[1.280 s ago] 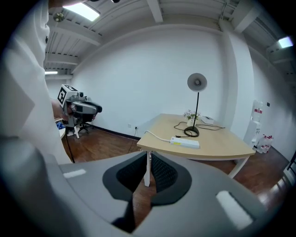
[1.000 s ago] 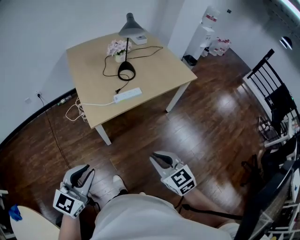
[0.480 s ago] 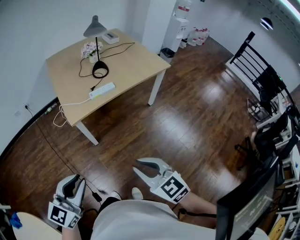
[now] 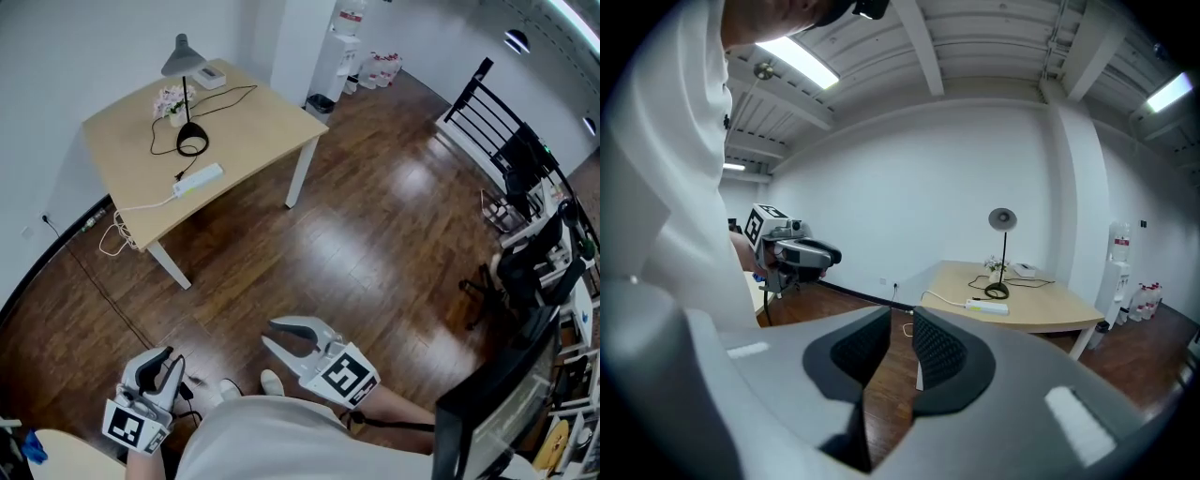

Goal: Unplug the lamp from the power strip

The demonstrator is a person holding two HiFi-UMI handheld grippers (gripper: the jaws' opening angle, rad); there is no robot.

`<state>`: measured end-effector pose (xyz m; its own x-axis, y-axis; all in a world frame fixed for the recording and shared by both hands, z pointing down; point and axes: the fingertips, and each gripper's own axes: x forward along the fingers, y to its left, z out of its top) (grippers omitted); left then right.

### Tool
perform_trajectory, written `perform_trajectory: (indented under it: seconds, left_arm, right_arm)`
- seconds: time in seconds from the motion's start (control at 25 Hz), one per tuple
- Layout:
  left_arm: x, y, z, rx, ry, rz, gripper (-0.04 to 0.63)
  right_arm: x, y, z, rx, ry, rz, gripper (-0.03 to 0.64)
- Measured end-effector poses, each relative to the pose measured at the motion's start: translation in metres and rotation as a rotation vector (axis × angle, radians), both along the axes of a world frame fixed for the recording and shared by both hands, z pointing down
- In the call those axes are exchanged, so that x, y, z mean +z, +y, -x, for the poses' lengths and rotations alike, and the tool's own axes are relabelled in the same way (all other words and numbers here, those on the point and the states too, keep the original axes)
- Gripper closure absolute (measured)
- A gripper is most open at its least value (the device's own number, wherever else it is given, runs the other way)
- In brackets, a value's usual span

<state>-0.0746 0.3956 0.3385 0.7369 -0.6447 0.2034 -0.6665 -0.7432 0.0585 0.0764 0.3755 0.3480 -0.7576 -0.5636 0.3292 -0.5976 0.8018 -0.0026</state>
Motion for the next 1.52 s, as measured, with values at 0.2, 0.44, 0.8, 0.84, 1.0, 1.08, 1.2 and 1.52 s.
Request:
perform_trajectory:
  seconds: [0.2,0.44,0.8,0.84,1.0,1.08,1.2,1.52]
  left_arm:
    - [0.001,0.006,-0.003,0.009,-0.005,-0.001,0.511]
    - [0.006,0.009,-0.016,0.011,0.003,-0.009,0.511]
    - [0.003,0.028,-0.001,-0.036,0.012,-0.006,0.508]
    - [0.003,0.029,0.001,-0.041,0.013,-0.002,0.508]
    - [0.007,0.033,0.009,-0.048,-0.007,0.013,0.506]
    - [0.004,0.034,0.013,-0.060,0.017,0.003,0.506]
    - [0.006,0.039,0.021,-0.071,0.026,0.003,0.506]
    - [0.012,0.039,0.051,-0.092,0.040,0.005,0.506]
  right_arm:
    - [-0.001,0.005,0.006,-0.029,0.039,-0.012,0.540]
    - [-0.007,0.006,-0.009,-0.038,0.034,-0.067,0.540]
    - [-0.004,0.018,0.007,-0.073,0.044,-0.054,0.541]
    - [-0.004,0.019,0.009,-0.076,0.047,-0.054,0.540]
    - [-0.003,0.020,0.016,-0.084,0.052,-0.044,0.540]
    - [-0.001,0.022,0.020,-0.092,0.060,-0.037,0.541]
    - [0.001,0.027,0.029,-0.106,0.070,-0.029,0.541]
    - [0.009,0.024,0.061,-0.125,0.092,-0.030,0.541]
